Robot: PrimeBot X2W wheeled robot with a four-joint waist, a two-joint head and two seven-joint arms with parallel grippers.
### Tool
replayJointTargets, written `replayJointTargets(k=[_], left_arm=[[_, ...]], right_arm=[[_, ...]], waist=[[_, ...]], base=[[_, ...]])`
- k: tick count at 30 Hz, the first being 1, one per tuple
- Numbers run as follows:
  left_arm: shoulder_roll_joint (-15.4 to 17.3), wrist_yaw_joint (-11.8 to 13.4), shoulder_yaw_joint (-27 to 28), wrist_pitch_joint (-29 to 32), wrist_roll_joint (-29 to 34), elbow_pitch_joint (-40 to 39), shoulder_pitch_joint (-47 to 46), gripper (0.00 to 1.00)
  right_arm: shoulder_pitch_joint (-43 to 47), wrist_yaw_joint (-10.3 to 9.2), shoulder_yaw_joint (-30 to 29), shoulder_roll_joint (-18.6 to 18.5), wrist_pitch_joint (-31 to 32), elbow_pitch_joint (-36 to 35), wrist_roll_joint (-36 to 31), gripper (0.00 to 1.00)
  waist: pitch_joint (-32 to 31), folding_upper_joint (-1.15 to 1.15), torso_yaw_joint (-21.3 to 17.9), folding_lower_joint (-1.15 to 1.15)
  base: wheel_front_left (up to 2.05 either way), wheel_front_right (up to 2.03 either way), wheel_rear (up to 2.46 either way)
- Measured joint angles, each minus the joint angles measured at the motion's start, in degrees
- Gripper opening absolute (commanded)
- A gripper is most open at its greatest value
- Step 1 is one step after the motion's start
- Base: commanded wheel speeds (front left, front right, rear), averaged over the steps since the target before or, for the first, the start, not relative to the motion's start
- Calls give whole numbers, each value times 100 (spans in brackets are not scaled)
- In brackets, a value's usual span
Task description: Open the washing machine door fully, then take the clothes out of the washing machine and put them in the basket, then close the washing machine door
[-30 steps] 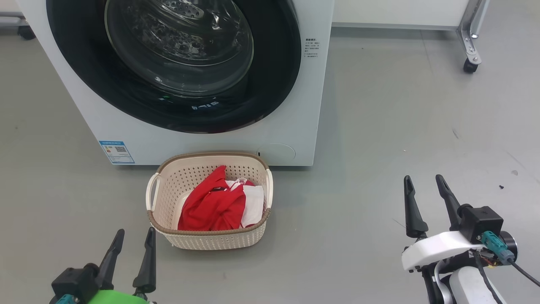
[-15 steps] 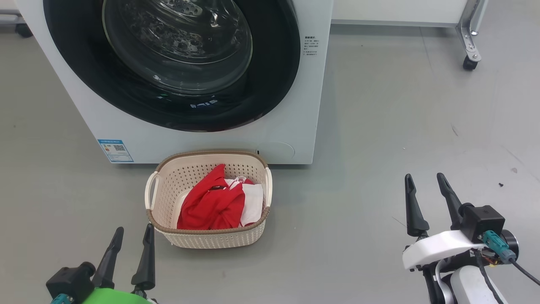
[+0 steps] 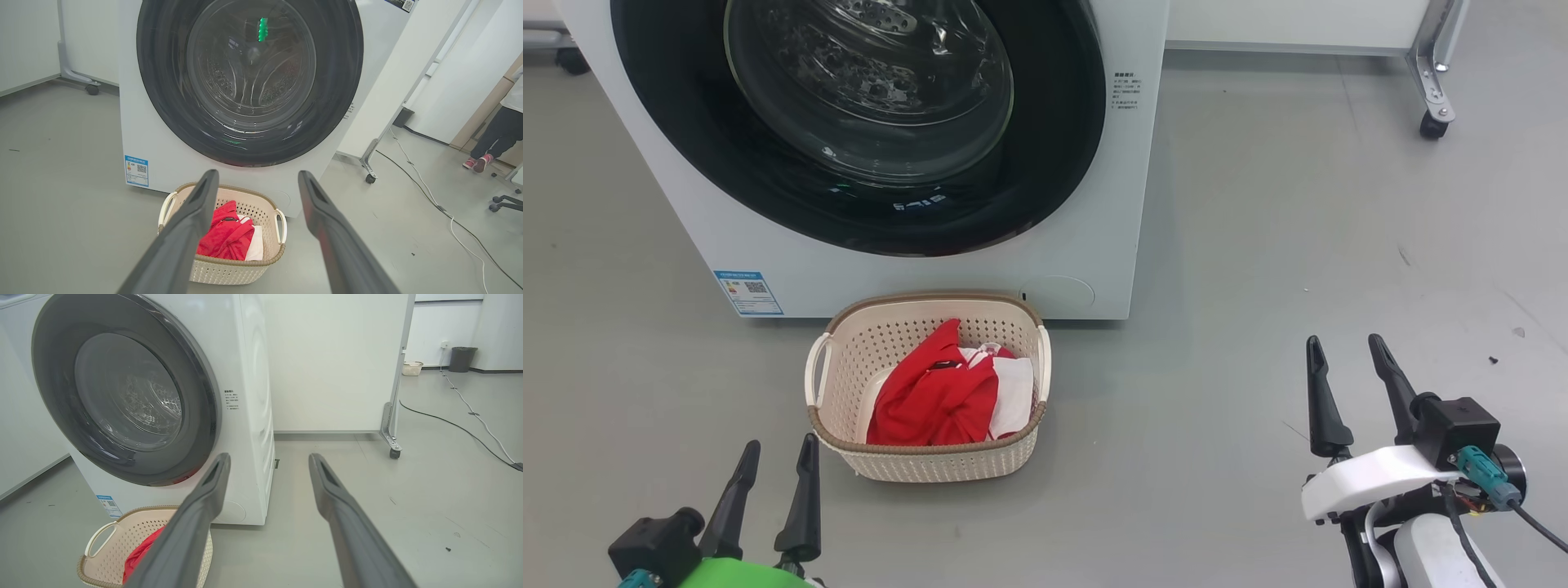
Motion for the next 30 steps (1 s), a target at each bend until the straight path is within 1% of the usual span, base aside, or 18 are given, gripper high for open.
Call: replayJointTargets(k=[7,8,14,18,30], left_arm=[[8,0,-20,1,-103,4,4,100],[8,0,-22,1,-104,2,5,0],[-133,4,-89,2,-101,293,65,0],[-159,4,-87,42,-172,318,101,0],[-183,5,35,198,-784,314,101,0]], right_arm=[[1,4,-8,13,0,0,-2,100],[1,4,-9,14,0,0,-2,0],[242,3,35,113,3,309,1,0],[266,4,8,113,15,335,76,0],[232,26,-221,114,260,365,811,0]], waist=[[-16,0,1,0],[-19,0,0,0],[-20,0,0,0],[-22,0,-5,0],[-26,0,-27,0]], base=[[0,0,0],[0,0,0],[0,0,0],[0,0,0],[0,0,0]])
